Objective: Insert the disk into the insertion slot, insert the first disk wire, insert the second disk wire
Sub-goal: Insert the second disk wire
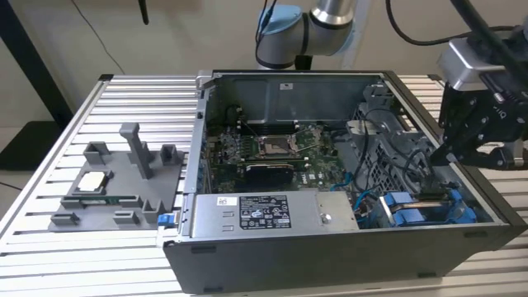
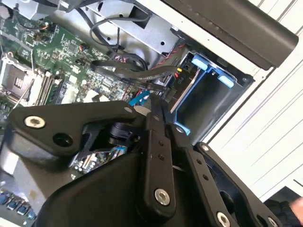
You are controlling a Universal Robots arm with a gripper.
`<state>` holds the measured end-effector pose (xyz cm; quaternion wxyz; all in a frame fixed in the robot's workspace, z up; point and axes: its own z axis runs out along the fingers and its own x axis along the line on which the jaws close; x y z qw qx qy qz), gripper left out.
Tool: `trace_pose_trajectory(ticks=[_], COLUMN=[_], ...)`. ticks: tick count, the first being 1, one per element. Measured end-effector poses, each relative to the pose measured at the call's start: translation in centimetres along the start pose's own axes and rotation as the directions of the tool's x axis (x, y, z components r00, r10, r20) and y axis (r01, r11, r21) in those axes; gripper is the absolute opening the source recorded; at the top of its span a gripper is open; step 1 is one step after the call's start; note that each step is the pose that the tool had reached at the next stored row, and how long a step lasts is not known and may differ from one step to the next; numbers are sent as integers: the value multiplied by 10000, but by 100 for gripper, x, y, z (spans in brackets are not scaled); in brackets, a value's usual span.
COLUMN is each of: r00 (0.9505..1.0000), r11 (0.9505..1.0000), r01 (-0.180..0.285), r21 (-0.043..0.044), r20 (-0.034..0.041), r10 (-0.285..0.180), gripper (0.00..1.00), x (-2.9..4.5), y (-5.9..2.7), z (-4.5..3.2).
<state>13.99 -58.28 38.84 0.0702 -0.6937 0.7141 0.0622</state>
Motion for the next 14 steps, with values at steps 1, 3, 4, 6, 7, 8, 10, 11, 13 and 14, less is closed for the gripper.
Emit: trace_pose_trajectory(ticks=[1,3,4,6,7,8,10,11,13,14], r00=[10000,10000,10000,10000,9999,9999,9999,9999,9999,9999], r11=[10000,10000,10000,10000,10000,10000,10000,10000,10000,10000], r01=[1,0,0,1,2,2,2,2,2,2], r21=[0,0,-1,1,3,4,4,4,4,4], r20=[2,1,1,-29,-100,-155,-157,-155,-153,-153], r10=[-1,0,0,-1,-2,-2,-2,-2,-2,-2], gripper=[11,11,11,11,11,11,11,11,11,11], x=[-9,-23,-24,-26,-27,-27,-27,-27,-27,-28], y=[1,1,1,1,1,1,2,1,1,1], z=[-45,-122,-129,-133,-137,-136,-136,-136,-137,-137])
